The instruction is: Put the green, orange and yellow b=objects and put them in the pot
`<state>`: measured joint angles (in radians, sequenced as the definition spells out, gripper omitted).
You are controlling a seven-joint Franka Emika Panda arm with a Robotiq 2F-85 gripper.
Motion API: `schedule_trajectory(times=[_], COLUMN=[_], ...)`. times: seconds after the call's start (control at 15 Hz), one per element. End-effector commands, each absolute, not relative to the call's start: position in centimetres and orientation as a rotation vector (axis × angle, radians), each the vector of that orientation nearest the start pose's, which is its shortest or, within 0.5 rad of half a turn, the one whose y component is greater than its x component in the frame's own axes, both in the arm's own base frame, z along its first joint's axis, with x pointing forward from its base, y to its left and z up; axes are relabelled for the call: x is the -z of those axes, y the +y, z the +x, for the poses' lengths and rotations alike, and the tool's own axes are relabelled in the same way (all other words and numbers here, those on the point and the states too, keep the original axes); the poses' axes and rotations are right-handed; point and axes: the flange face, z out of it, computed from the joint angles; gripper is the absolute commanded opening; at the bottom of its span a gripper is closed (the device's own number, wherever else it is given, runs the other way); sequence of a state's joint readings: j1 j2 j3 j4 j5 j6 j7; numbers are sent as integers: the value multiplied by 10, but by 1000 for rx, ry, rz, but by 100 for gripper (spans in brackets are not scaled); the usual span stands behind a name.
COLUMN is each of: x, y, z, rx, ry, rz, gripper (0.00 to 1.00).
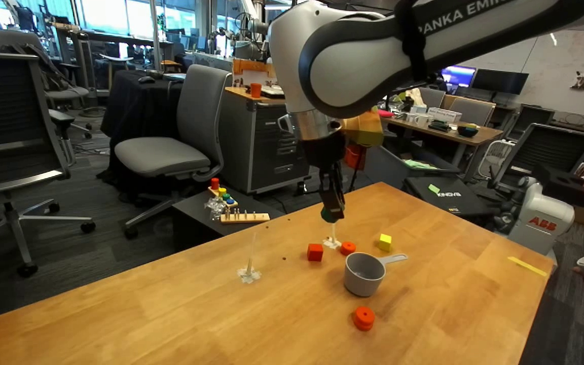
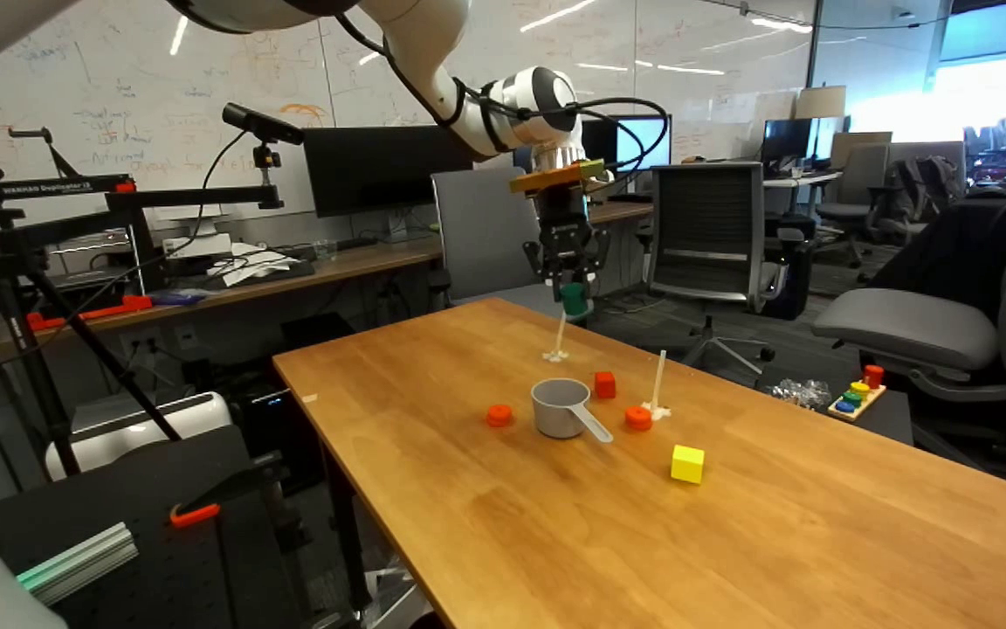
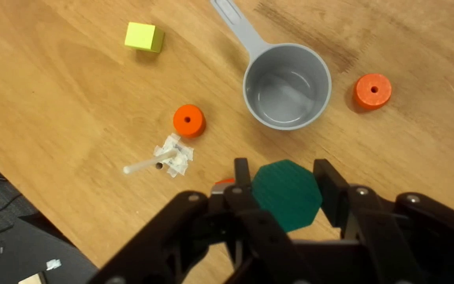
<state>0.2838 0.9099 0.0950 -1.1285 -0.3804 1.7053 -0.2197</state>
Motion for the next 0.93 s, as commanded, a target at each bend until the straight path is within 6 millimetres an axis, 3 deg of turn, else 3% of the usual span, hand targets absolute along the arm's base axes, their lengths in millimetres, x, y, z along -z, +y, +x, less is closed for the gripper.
schedule_trajectory(times=[0.0, 0.47, 0.87], x=[-244, -218, -195], y=[204, 167, 155], z=[683, 661, 648], rx=[-547, -651, -702], ry=[-1030, -835, -782], rz=[-3245, -3254, -3224], gripper=[20, 20, 20])
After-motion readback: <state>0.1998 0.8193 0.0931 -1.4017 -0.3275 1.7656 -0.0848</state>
